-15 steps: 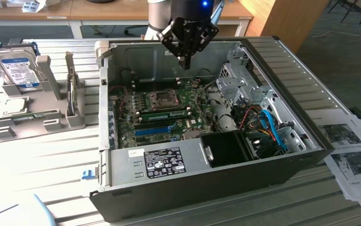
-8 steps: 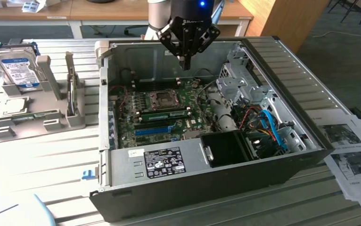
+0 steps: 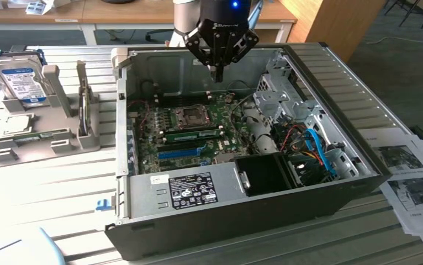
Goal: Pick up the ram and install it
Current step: 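Press down the ram until it locks into place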
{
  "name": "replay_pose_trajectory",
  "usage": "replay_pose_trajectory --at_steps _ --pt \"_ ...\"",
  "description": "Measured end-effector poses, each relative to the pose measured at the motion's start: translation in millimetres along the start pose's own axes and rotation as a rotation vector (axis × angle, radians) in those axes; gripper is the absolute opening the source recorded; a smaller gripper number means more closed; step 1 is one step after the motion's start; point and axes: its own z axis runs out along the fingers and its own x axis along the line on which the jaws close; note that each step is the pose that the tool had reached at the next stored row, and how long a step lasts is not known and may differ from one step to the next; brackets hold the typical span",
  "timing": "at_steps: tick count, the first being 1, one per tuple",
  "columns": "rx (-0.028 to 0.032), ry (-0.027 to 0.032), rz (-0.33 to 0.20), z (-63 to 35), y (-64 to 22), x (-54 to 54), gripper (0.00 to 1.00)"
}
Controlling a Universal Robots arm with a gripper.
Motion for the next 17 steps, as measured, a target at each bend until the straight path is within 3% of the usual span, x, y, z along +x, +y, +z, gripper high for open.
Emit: replay_pose_trajectory --at_steps 3,7,9,15,17 --pt "-0.0009 0.0075 0.000 0.0 0.0 0.1 0.10" --pt "-0.0060 0.0352 0.001 0.0 0.0 0.0 0.10" --pt "-0.0068 0.0445 0.001 -0.1 0.0 0.0 0.10" --pt "-0.0078 0.0475 0.001 0.1 0.0 0.0 0.10" --pt "-0.0117 0.0482 0.001 0.3 0.0 0.0 0.10"
